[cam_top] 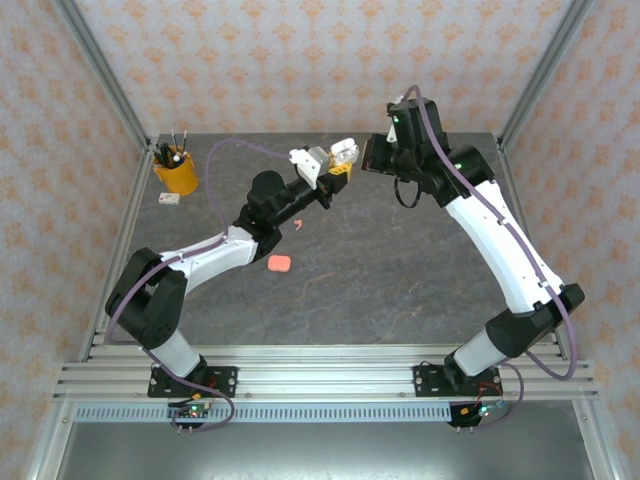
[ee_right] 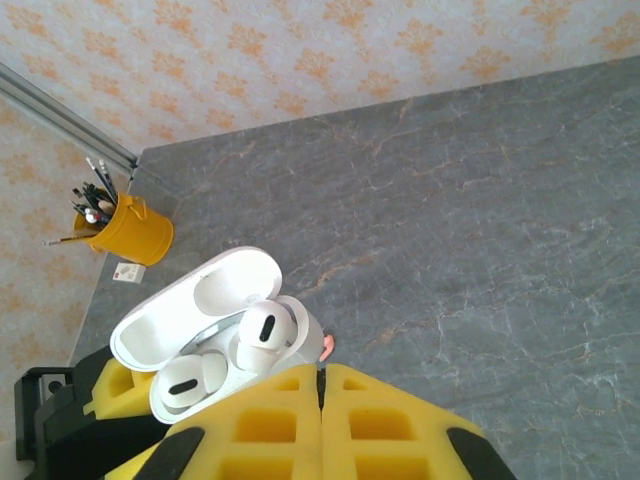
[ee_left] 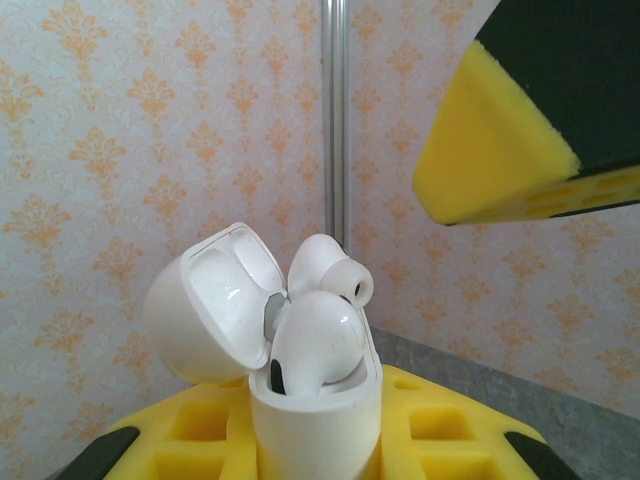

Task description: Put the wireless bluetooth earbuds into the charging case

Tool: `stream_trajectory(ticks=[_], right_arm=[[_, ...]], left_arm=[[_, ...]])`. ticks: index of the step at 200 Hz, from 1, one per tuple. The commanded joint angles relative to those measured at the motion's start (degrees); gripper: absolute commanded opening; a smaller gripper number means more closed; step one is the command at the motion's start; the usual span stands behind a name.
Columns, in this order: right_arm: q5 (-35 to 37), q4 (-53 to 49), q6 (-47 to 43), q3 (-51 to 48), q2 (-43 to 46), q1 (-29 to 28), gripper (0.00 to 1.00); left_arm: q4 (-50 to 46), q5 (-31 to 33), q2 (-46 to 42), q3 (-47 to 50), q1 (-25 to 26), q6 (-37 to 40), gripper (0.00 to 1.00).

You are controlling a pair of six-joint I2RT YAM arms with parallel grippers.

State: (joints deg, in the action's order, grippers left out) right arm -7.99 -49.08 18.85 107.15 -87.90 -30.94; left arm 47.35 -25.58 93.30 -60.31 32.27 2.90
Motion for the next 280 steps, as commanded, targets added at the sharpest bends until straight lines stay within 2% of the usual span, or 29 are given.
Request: stream_trajectory(ticks=[1,63,223,280], right_arm=[[-1.37,-0.65,-0.23,-0.37,-0.09,0.2,0.03],[-4.46,0.25,0.42,1.19,-2.14,0.1,0.0],[-6.58,0.04,0.32,5.52,-5.33,-0.53,0.0],[-1.52,0.3,-0.2,5.32,-1.8,0.04,0.0]], left_arm=[[1.86,-1.4,0.32,-1.77,0.43,0.24,0.0],[2.04,-1.49,0.33,-1.65,0.58,0.0,0.0],[2.21,-1.84,0.71,-1.44,0.87,-0.44,0.0],[2.26,-1.93,0.42,-1.32,0.92,-0.11,0.0]])
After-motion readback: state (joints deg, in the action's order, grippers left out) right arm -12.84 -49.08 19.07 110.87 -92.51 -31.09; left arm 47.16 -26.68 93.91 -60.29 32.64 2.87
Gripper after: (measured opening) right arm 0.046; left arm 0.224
